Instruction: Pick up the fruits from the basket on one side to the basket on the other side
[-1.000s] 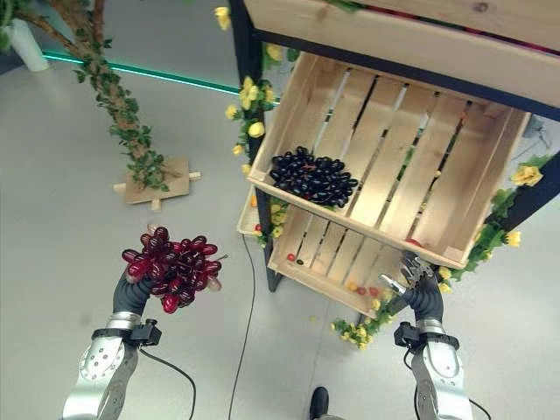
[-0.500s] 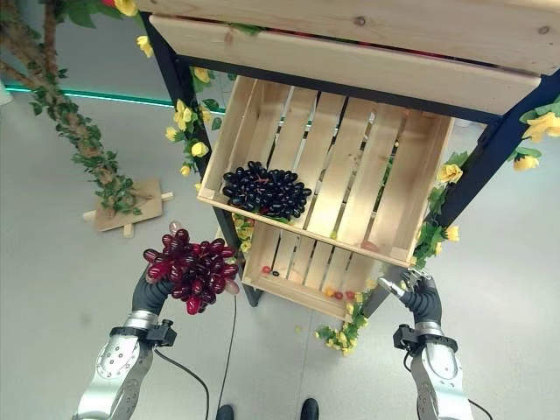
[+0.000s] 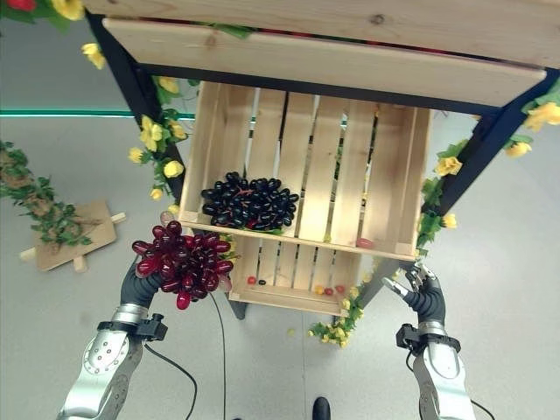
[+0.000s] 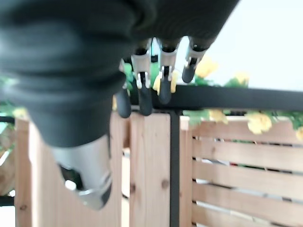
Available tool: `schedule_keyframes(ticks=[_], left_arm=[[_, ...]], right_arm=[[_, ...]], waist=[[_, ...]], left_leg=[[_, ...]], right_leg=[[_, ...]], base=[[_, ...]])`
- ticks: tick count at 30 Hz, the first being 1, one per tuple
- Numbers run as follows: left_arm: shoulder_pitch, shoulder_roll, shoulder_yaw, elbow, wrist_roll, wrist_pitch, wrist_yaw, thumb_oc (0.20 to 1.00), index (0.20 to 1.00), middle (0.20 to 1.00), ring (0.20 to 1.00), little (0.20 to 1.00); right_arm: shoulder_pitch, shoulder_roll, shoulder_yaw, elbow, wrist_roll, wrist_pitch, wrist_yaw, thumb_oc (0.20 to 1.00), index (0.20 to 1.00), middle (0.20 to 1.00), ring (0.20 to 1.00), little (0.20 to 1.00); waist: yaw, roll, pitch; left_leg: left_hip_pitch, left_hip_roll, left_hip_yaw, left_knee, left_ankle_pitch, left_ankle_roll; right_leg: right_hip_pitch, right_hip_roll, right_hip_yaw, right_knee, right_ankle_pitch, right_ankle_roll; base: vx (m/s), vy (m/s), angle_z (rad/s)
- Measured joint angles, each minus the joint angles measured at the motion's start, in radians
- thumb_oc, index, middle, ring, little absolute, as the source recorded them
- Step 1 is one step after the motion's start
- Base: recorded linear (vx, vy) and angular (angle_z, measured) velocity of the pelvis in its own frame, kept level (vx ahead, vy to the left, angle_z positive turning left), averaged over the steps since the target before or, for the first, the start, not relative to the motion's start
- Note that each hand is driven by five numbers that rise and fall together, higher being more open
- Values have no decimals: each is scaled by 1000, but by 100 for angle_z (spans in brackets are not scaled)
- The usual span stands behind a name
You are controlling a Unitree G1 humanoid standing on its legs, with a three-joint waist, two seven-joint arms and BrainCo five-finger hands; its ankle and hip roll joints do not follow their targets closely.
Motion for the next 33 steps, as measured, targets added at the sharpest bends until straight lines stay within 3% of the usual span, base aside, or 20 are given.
schedule_keyframes(ticks=[1, 6, 12, 19, 24, 30, 33], left_arm=[[-7, 9, 0, -21, 0, -2, 0, 200, 200, 200, 200, 200], [-36, -9, -29, -63, -1, -1, -7, 200, 200, 200, 200, 200], [-301, -36, -210, -73, -12, 14, -3, 200, 200, 200, 200, 200], [-517, -112, -339, 28, -22, 23, 35, 200, 200, 200, 200, 200], [-558, -110, -347, 181, -21, 42, 93, 200, 200, 200, 200, 200], [-666, -90, -329, 348, -19, 48, 181, 200, 200, 200, 200, 200], [-717, -72, -327, 419, -19, 50, 227, 200, 200, 200, 200, 200]], right_arm=[[-6, -1, 7, 18, -15, 0, -2, 1000, 1000, 1000, 1000, 1000], [2, -27, 1, 17, -23, 2, -8, 1000, 1000, 1000, 1000, 1000], [-22, -29, 45, 17, -23, 7, -10, 1000, 1000, 1000, 1000, 1000], [-51, -28, 125, 22, -22, 36, -10, 1000, 1000, 1000, 1000, 1000], [-57, -27, 149, 24, -20, 47, -8, 1000, 1000, 1000, 1000, 1000], [-52, -27, 186, 32, -13, 61, 1, 1000, 1000, 1000, 1000, 1000], [-56, -27, 216, 36, -10, 62, 12, 1000, 1000, 1000, 1000, 1000]], waist=[[1, -7, 0], [-23, 20, 16], [-37, 19, 12], [-91, 16, -5], [-140, 16, -36], [-147, 12, -67], [-172, 10, -82]], left_leg=[[6, 3, -2, 4, -6, -10], [7, 30, -38, 20, -12, -26], [9, 26, -73, 28, -13, -26], [23, 26, -64, 22, -13, -26], [46, 32, -52, 9, -14, -28], [65, 31, -17, -1, -14, -28], [68, 31, -5, -2, -14, -28]], right_leg=[[7, 0, -15, -2, 32, 0], [28, 28, -16, -4, 27, -20], [58, 26, -11, -4, 15, -13], [61, 31, 10, -4, 14, -12], [61, 40, 46, -4, 16, -14], [57, 43, 80, -4, 18, -13], [56, 44, 86, -4, 19, -13]], base=[[80, -50, -31], [65, -53, 6], [48, -30, 19], [37, -11, -6], [30, 2, -15], [23, 11, -17], [10, 7, -7]])
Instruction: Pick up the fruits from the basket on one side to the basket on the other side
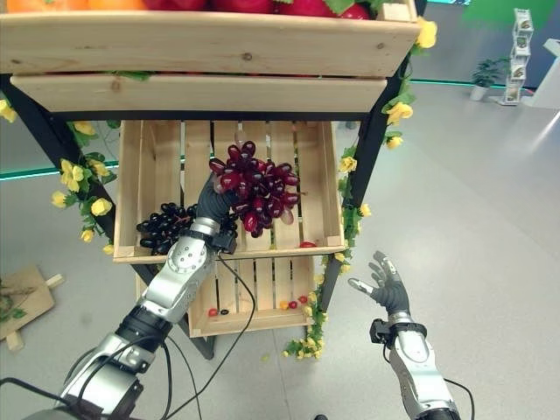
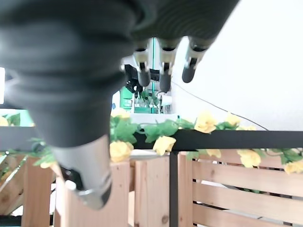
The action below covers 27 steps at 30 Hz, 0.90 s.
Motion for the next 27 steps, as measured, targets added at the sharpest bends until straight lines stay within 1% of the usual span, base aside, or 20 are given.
schedule_keyframes(ticks=[4, 7, 9, 10, 11, 12, 13, 14, 15, 16, 17, 19, 21, 22, 23, 24, 25, 26, 27], left_arm=[[-11, 1, 0, 25, 17, 3, 30, 200, 200, 200, 200, 200], [-36, 29, 4, 91, 56, 6, 55, 200, 200, 200, 200, 200], [-51, 46, 17, 135, 61, 17, 72, 200, 200, 200, 200, 200], [-72, 58, 17, 180, 87, 25, 76, 200, 200, 200, 200, 200], [-106, 82, 28, 246, 126, 55, 89, 200, 200, 200, 200, 200], [-143, 117, 10, 310, 196, 75, 92, 200, 200, 200, 200, 200], [-192, 164, -6, 378, 285, 114, 98, 200, 200, 200, 200, 200], [-216, 178, -11, 408, 336, 130, 100, 200, 200, 200, 200, 200], [-247, 209, -19, 430, 432, 169, 105, 200, 200, 200, 200, 200], [-262, 233, -43, 431, 477, 186, 107, 200, 200, 200, 200, 200], [-280, 249, -48, 425, 576, 203, 105, 200, 200, 200, 200, 200], [-298, 265, -53, 424, 690, 220, 95, 200, 200, 200, 200, 200], [-318, 334, -141, 426, 811, 228, 84, 200, 200, 200, 200, 200], [-332, 367, -182, 426, 921, 235, 68, 200, 200, 200, 200, 200], [-337, 385, -203, 425, 961, 236, 57, 200, 200, 200, 200, 200], [-339, 399, -211, 420, 1033, 237, 36, 238, 238, 238, 238, 238], [-349, 414, -241, 414, 1083, 238, 27, 715, 715, 715, 715, 715], [-353, 415, -243, 414, 1109, 237, 23, 1000, 1000, 1000, 1000, 1000], [-364, 416, -265, 419, 1155, 238, 8, 1000, 1000, 1000, 1000, 1000]], right_arm=[[1, 0, 0, 0, 1, 1, 4, 1000, 1000, 1000, 1000, 1000], [1, 0, 2, 0, 1, 1, 9, 1000, 1000, 1000, 1000, 1000], [2, 0, 3, 0, 1, 1, 10, 1000, 1000, 1000, 1000, 1000], [1, 0, 4, 0, 1, 1, 10, 1000, 1000, 1000, 1000, 1000], [0, 0, 6, 0, 0, 1, 10, 1000, 1000, 1000, 1000, 1000], [0, 0, 7, 0, 0, 1, 11, 1000, 1000, 1000, 1000, 1000], [0, -2, 6, 0, 0, 1, 10, 1000, 1000, 1000, 1000, 1000], [3, -4, 6, 0, -1, 1, 10, 1000, 1000, 1000, 1000, 1000], [5, -6, 6, 0, -3, 1, 12, 1000, 1000, 1000, 1000, 1000], [8, -8, 5, 0, -3, 0, 12, 1000, 1000, 1000, 1000, 1000], [19, -15, 1, -6, -3, 0, 13, 1000, 1000, 1000, 1000, 1000], [29, -22, 1, -6, -4, 0, 16, 1000, 1000, 1000, 1000, 1000], [32, -23, 1, -7, -4, -1, 24, 1000, 1000, 1000, 1000, 1000], [40, -32, 1, -7, -4, -1, 31, 1000, 1000, 1000, 1000, 1000], [42, -32, 1, -7, -4, -1, 35, 1000, 1000, 1000, 1000, 1000], [44, -32, 1, -7, -3, -2, 41, 1000, 1000, 1000, 1000, 1000], [48, -33, 1, -7, -3, -3, 49, 1000, 1000, 1000, 1000, 1000], [49, -33, 1, -7, -3, -3, 53, 1000, 1000, 1000, 1000, 1000], [49, -33, 2, -8, -3, -3, 58, 1000, 1000, 1000, 1000, 1000]], waist=[[-2, 0, -1], [-2, 2, -6], [-8, 0, -8], [-9, -1, -9], [-15, -2, -11], [-19, -2, -11], [-22, -2, -12], [-22, -2, -12], [-22, -2, -12], [-22, -1, -12], [-21, -1, -12], [-18, -1, -12], [-21, -1, -13], [-20, 0, -13], [-19, 0, -13], [-19, 0, -13], [-19, 0, -13], [-17, 0, -13], [-18, 0, -13]], left_leg=[[1, 1, 1, 0, 0, 0], [5, 4, 5, 0, -2, -3], [6, 5, 7, 0, -2, -3], [6, 6, 9, 0, -2, -3], [8, 6, 13, 0, -2, -3], [9, 7, 17, 0, -2, -4], [9, 7, 25, 0, -2, -4], [8, 7, 27, 0, -2, -4], [7, 7, 26, 0, -2, -4], [5, 8, 26, 0, -2, -4], [0, 8, 24, 0, -2, -4], [-3, 9, 24, 0, -2, -5], [-2, 9, 24, 0, -2, -5], [-2, 9, 24, 0, -2, -5], [-3, 9, 24, 0, -2, -5], [-2, 10, 24, 0, -2, -5], [-2, 10, 24, 0, -1, -6], [-2, 10, 24, 0, -1, -6], [-2, 10, 24, 0, -1, -6]], right_leg=[[-1, 3, 3, 0, 2, -2], [-1, 8, 10, 0, 3, -4], [-2, 10, 13, 0, 3, -4], [-2, 10, 14, 0, 3, -4], [-2, 11, 17, -1, 4, -5], [-3, 12, 19, 0, 4, -5], [-7, 12, 24, 0, 5, -7], [-10, 12, 24, 0, 6, -7], [-11, 13, 24, 0, 7, -8], [-13, 13, 24, 0, 10, -10], [-16, 13, 24, 0, 10, -10], [-18, 14, 24, 0, 10, -10], [-19, 15, 24, 0, 10, -10], [-19, 15, 24, 0, 10, -10], [-19, 15, 24, 0, 10, -10], [-18, 15, 24, 0, 10, -10], [-18, 15, 24, 0, 10, -11], [-17, 15, 24, 0, 10, -11], [-16, 15, 23, 0, 10, -11]], base=[[8, -1, -2], [16, 5, -6], [8, 6, -5], [3, -1, -6], [5, -1, -6], [2, -3, -12], [9, -3, -12], [-8, -11, -10], [-7, -9, -5], [0, 0, 0], [11, -5, 3], [3, -4, 2], [-1, -2, -2], [0, 0, 0], [0, 0, 0], [0, 0, 0], [0, 0, 0], [0, 0, 0], [0, 0, 0]])
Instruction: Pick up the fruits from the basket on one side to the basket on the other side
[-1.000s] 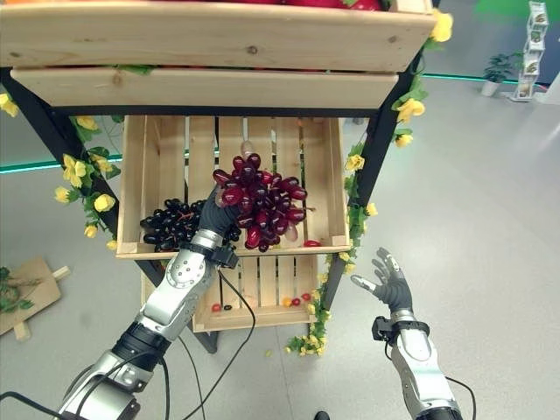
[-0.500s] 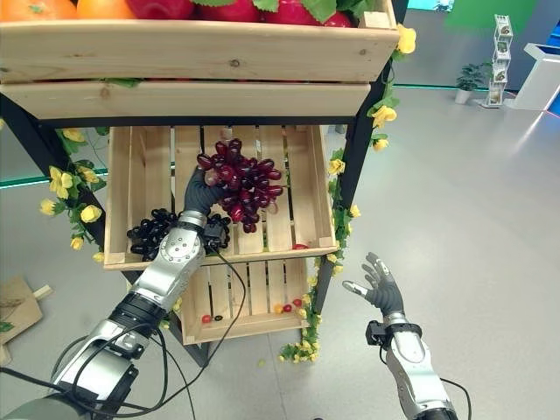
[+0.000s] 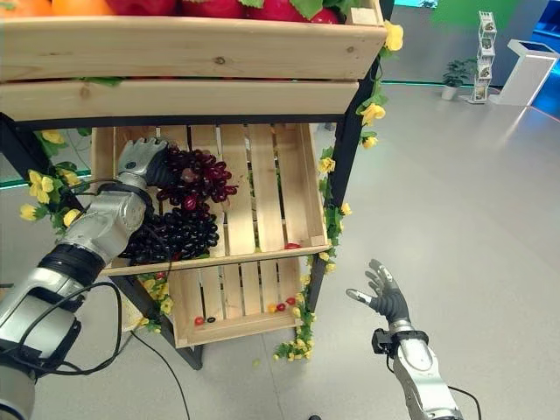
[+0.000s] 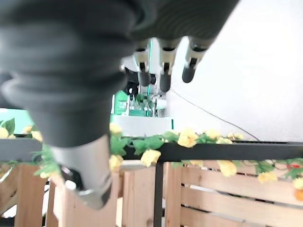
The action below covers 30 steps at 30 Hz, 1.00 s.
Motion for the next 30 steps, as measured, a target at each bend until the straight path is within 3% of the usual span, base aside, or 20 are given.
schedule_keyframes(ticks=[5, 19, 24, 30], left_arm=[[-35, -3, -21, 0, 79, -4, -35, 1000, 1000, 1000, 1000, 1000], [-42, -8, -20, -11, 76, -15, -72, 1000, 1000, 1000, 1000, 1000], [-39, -16, -8, -11, 35, -14, -72, 1000, 1000, 1000, 1000, 1000], [-1, -28, 79, -15, -65, -12, -72, 1000, 1000, 1000, 1000, 1000]], right_arm=[[0, -1, 1, -1, 0, -2, 4, 1000, 1000, 1000, 1000, 1000], [0, -7, 3, -9, 0, -3, 17, 1000, 1000, 1000, 1000, 1000], [2, -7, 3, -9, -1, -3, 18, 1000, 1000, 1000, 1000, 1000], [2, -7, 2, -9, -1, -2, 17, 1000, 1000, 1000, 1000, 1000]], waist=[[0, 0, 0], [12, 3, -2], [24, 3, -2], [26, 4, -1]], left_leg=[[0, 1, 0, 0, 1, -2], [-2, 3, -10, 0, 2, -3], [-5, 4, -20, 0, 3, -5], [-4, 5, -27, 0, 3, -5]], right_leg=[[0, 1, 0, 0, 0, 0], [0, 1, -5, 0, 2, -3], [3, 0, -15, 0, 1, -4], [8, -1, -27, 0, -1, -4]], base=[[0, 0, 0], [0, 0, 0], [-4, 6, 5], [-7, -1, 2]])
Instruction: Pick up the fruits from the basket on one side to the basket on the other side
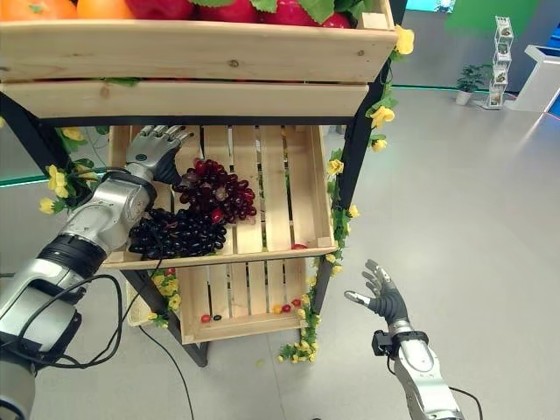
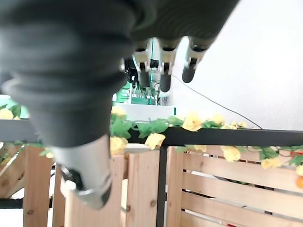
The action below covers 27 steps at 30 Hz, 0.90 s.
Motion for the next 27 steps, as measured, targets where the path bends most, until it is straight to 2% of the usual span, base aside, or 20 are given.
schedule_keyframes(ticks=[5, 6, 7, 9, 10, 11, 12, 14, 15, 17, 19, 23, 27], left_arm=[[106, -5, 128, -94, -117, -3, 8, 1000, 1000, 1000, 1000, 1000], [226, -37, 274, -191, -235, -21, 22, 1000, 1000, 1000, 1000, 1000], [300, -63, 352, -256, -299, -32, 37, 1000, 1000, 1000, 1000, 1000], [423, -98, 432, -327, -424, -56, 50, 1000, 1000, 1000, 1000, 1000], [552, -138, 502, -412, -526, -76, 52, 1000, 1000, 1000, 1000, 1000], [627, -168, 560, -486, -579, -101, 55, 1000, 1000, 1000, 1000, 1000], [756, -222, 586, -581, -689, -148, 41, 1000, 1000, 1000, 1000, 1000], [837, -273, 576, -626, -784, -191, 18, 1000, 1000, 1000, 1000, 1000], [910, -332, 588, -697, -871, -222, -3, 1000, 1000, 1000, 1000, 1000], [963, -375, 603, -743, -984, -242, -41, 1000, 1000, 1000, 1000, 1000], [1006, -406, 624, -776, -1080, -252, -72, 1000, 1000, 1000, 1000, 1000], [1030, -426, 632, -792, -1196, -258, -135, 1000, 1000, 1000, 1000, 1000], [1061, -461, 643, -825, -1247, -267, -169, 1000, 1000, 1000, 1000, 1000]], right_arm=[[1, 0, -4, 0, 0, 1, -1, 1000, 1000, 1000, 1000, 1000], [1, 2, -11, -3, 0, 1, -1, 1000, 1000, 1000, 1000, 1000], [3, 2, -17, -3, 0, 1, -2, 1000, 1000, 1000, 1000, 1000], [12, 1, -35, -3, -2, 4, -7, 1000, 1000, 1000, 1000, 1000], [18, 2, -47, -12, -5, 4, -9, 1000, 1000, 1000, 1000, 1000], [26, 2, -59, -25, -7, 3, -11, 1000, 1000, 1000, 1000, 1000], [36, 2, -87, -29, -8, 3, -19, 1000, 1000, 1000, 1000, 1000], [45, 3, -104, -28, -9, 3, -25, 1000, 1000, 1000, 1000, 1000], [46, 7, -111, -32, -10, 3, -24, 1000, 1000, 1000, 1000, 1000], [47, 13, -125, -32, -14, 3, -25, 1000, 1000, 1000, 1000, 1000], [49, 18, -142, -32, -17, 2, -26, 1000, 1000, 1000, 1000, 1000], [63, 28, -169, -32, -17, -1, -34, 1000, 1000, 1000, 1000, 1000], [82, 40, -179, -33, -17, -7, -39, 1000, 1000, 1000, 1000, 1000]], waist=[[1, 4, 3], [4, 12, 6], [2, 16, 6], [11, 19, 9], [28, 23, 11], [25, 27, 13], [40, 29, 17], [65, 26, 21], [85, 26, 23], [107, 27, 29], [111, 29, 32], [120, 27, 35], [134, 21, 48]], left_leg=[[1, 4, -9, 0, 1, -2], [-1, 5, -14, 0, 1, -2], [0, 6, -21, 0, 1, -2], [-1, 8, -32, 0, 1, -3], [-3, 8, -32, -1, 0, -3], [3, 9, -35, -1, -1, -5], [-1, 7, -47, 0, -2, -5], [-2, 7, -51, 0, -1, -5], [-2, 7, -52, 0, -2, -5], [-5, 8, -57, -1, -2, -5], [-11, 9, -66, -1, -5, 0], [-22, 10, -86, 0, -1, -2], [-24, 10, -101, 0, 1, -5]], right_leg=[[6, 1, -4, 0, -3, -2], [9, 2, -8, 0, -6, -2], [10, 2, -8, -1, -7, -2], [10, 4, -11, -3, -8, -3], [10, 5, -12, 0, -10, 0], [12, 4, -9, -3, -12, 0], [10, 3, -12, -2, -11, -1], [11, 3, -15, -2, -14, 4], [11, 2, -15, -5, -20, 6], [16, 1, -26, -5, -21, 6], [18, 0, -34, -5, -22, 6], [25, -1, -57, -5, -28, 7], [29, -1, -68, -5, -34, 9]], base=[[-16, -1, 4], [0, 0, 0], [-20, -2, 9], [-19, 7, 7], [-26, 16, -9], [-31, 18, 1], [-18, 13, 8], [-19, 8, 9], [-25, -1, 11], [-35, -2, 13], [-24, -2, 13], [-40, -12, 16], [-39, -10, 9]])
